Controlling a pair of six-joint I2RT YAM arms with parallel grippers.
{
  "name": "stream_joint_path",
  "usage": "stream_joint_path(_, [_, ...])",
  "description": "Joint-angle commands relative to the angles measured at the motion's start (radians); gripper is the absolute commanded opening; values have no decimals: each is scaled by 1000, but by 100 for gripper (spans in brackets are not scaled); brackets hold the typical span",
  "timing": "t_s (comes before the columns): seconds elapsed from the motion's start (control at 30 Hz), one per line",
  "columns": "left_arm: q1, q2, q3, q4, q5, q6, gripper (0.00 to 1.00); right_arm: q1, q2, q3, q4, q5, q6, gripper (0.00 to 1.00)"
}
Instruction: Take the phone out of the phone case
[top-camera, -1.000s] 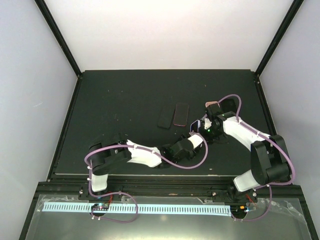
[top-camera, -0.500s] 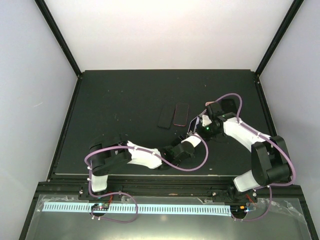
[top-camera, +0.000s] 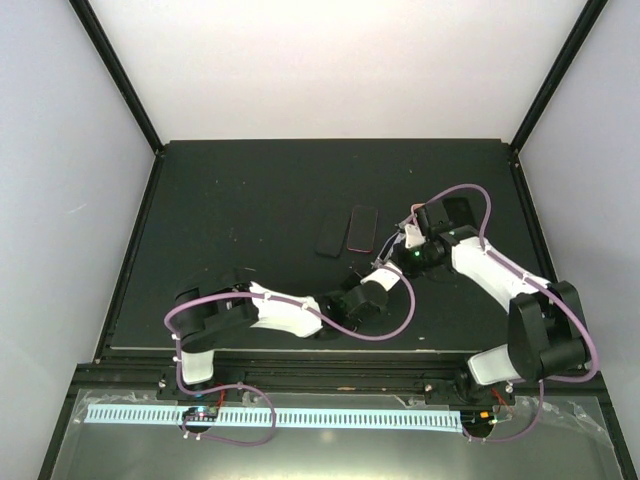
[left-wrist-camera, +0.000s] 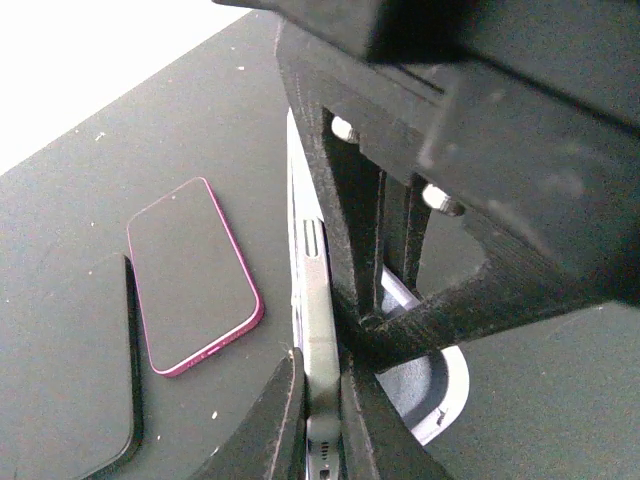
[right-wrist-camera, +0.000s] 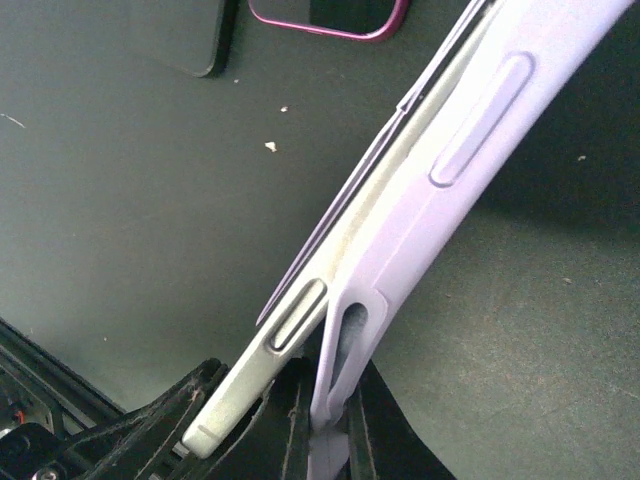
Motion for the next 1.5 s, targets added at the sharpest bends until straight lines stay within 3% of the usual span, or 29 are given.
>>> stream_joint_path(0.0, [41, -67, -18, -55, -110, -39, 2, 0, -71, -14, -112, 1, -80, 1])
stream_joint_path(0.23, [51, -188, -40, -93, -71, -134, 2, -1, -110, -22, -107, 177, -89, 1])
stream_joint_path(0.6, [101, -378, -137, -114, -13, -291, 2, 0, -137, -31, -90, 213, -102, 1])
stream_joint_path(0.83, [170, -474, -198, -151, -69, -163, 1, -8, -41, 103, -118, 281, -237, 1])
stream_joint_path(0.97, [221, -546, -254, -177, -114, -89, 2, -80, 61, 177, -115, 183, -324, 1])
stream_joint_path(1.27, [307, -736, -383, -249, -128, -111, 2, -215, 288, 322, -140, -19, -414, 1])
stream_joint_path(1.47, [347, -781, -421, -315, -142, -163, 2, -249, 370, 369, -94, -5, -408, 1])
